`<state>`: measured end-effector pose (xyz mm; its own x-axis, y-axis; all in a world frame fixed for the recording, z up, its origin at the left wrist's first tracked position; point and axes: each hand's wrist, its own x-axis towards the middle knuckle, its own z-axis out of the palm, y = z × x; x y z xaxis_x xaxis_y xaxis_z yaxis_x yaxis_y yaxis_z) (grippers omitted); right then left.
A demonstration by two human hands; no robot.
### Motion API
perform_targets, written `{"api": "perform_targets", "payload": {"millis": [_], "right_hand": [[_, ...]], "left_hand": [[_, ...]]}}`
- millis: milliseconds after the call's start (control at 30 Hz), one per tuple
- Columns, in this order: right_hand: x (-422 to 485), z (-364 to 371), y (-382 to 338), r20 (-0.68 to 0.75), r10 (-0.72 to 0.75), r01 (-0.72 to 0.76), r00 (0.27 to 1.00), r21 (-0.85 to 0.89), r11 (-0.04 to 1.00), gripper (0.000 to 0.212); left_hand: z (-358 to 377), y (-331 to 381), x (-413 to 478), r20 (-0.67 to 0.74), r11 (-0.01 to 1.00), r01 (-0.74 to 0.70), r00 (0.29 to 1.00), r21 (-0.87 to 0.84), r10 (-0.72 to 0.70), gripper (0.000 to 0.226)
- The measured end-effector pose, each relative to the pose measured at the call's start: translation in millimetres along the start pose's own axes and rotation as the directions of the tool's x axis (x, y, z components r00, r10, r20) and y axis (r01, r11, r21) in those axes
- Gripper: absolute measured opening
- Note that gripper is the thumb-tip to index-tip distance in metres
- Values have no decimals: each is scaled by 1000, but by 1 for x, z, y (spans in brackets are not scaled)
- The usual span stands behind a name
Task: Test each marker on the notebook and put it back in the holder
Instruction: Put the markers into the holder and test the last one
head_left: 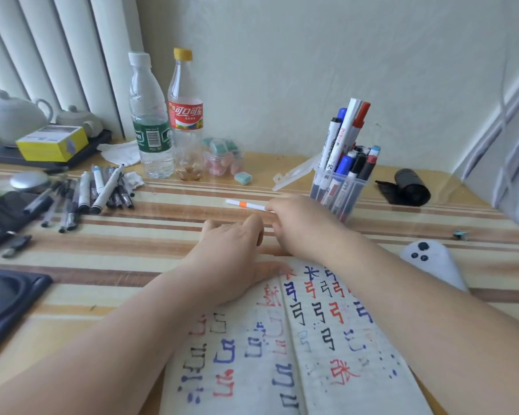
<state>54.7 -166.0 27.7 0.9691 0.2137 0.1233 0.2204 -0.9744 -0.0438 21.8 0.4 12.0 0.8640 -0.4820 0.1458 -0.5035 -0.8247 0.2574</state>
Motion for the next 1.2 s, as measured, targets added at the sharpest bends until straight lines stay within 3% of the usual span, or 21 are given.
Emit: {"api": "perform_targets", "payload": {"millis": [167, 300, 433, 533, 600, 667, 700, 733, 800, 867, 967, 1033, 1100, 1200], "right_hand": [[26, 0, -21, 94, 55, -40, 994, -155, 987, 18], [23, -8, -21, 108, 48, -33, 993, -141, 989, 20], [3, -29, -6, 72, 121, -131, 990, 146, 981, 21], [-30, -44, 4, 12, 147, -139, 989, 411, 901, 15], [-59, -52, 4, 41, 165, -148, 985, 686, 713, 18], [-88, -56, 6, 188, 129, -217, 974, 939, 268, 27], [-101, -55, 10, 253, 57, -256, 966, 965, 56, 29], [-112, -54, 13, 283, -36, -286, 958, 954, -86, 29], [-126, -48, 21, 274, -183, -312, 944, 923, -224, 31], [-132, -42, 22, 237, -230, -296, 944, 917, -268, 27], [-133, -33, 12, 190, -78, -206, 979, 926, -317, 11], [-129, -26, 5, 163, 87, -128, 983, 940, -316, 16], [-127, -17, -2, 135, 196, -87, 971, 968, -235, 18], [-129, -7, -8, 81, 201, -59, 976, 992, -114, 25]], "left_hand": [[-4, 1, -3, 25, 999, 25, 999, 24, -26, 50], [-4, -4, -2, 74, 999, 30, 997, -28, -28, 50], [-12, -15, -2, 72, 994, 66, 996, -88, -60, 54], [-18, -26, -3, 20, 989, 89, 996, -115, -87, 47], [-17, -30, -5, -66, 993, 33, 997, -111, -41, 36], [-14, -27, -10, -212, 988, -79, 976, -134, 49, 40], [-13, -23, -12, -291, 976, -166, 949, -143, 118, 48], [-13, -18, -15, -336, 956, -259, 920, -139, 200, 55], [-14, -5, -23, -295, 904, -411, 883, -114, 365, 62], [-12, 6, -33, -169, 869, -464, 883, -171, 438, 52], [-17, 19, -41, 36, 870, -236, 960, -432, 278, 20], [-22, 26, -40, 112, 853, -75, 982, -517, 155, 27], [-24, 33, -37, 124, 872, 5, 990, -489, 63, 38], [-20, 42, -39, 101, 870, 54, 995, -490, -4, 47]]}}
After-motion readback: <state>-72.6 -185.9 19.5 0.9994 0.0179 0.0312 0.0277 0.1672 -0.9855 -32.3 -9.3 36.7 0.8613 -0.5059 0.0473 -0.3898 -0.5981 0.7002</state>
